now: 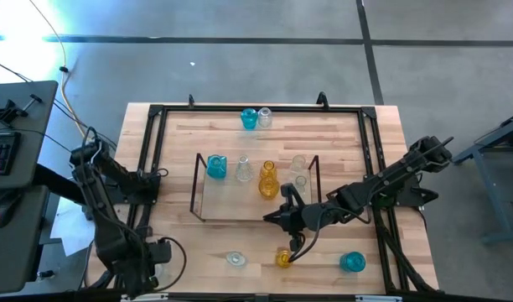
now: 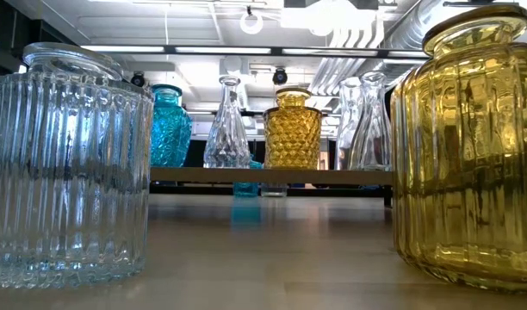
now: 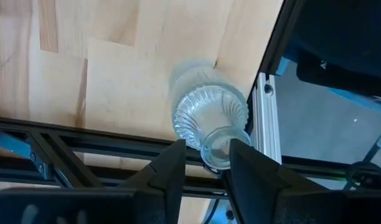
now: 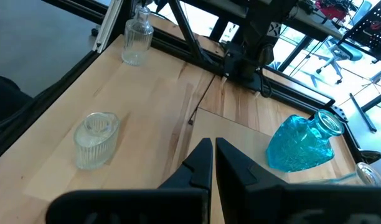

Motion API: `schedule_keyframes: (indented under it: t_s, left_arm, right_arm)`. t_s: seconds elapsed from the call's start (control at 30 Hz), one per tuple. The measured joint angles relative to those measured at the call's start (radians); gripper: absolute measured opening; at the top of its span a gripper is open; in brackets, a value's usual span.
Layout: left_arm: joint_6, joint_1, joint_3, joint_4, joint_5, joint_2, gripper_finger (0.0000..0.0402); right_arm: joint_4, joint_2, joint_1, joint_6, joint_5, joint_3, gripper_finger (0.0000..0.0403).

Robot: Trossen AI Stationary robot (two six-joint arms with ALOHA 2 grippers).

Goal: Sort vases onto shelf
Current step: Put the bottom left transparent vase on the shelf

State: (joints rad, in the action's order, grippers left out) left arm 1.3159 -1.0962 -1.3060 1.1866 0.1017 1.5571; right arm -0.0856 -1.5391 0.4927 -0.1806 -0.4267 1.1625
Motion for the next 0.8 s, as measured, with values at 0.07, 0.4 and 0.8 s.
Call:
schedule_keyframes:
  t_s: [0.07, 0.4, 0.8]
  left_arm:
    - [0.0, -0.002, 0.0, -0.001, -0.001, 0.0, 0.0115]
    - [0.001, -0.007, 0.0, -0.017, -0.006, 0.002, 0.0098]
    - [-0.027, -0.011, 0.09, -0.102, 0.047, 0.001, 0.0089]
  right_arm:
    - [0.0, 0.0, 0.0, 0.0, 0.0, 0.0, 0.0]
    - [0.0, 0.0, 0.0, 0.005, -0.001, 0.0, 0.0]
    - [0.0, 0.0, 0.0, 0.005, -0.001, 0.0, 0.0]
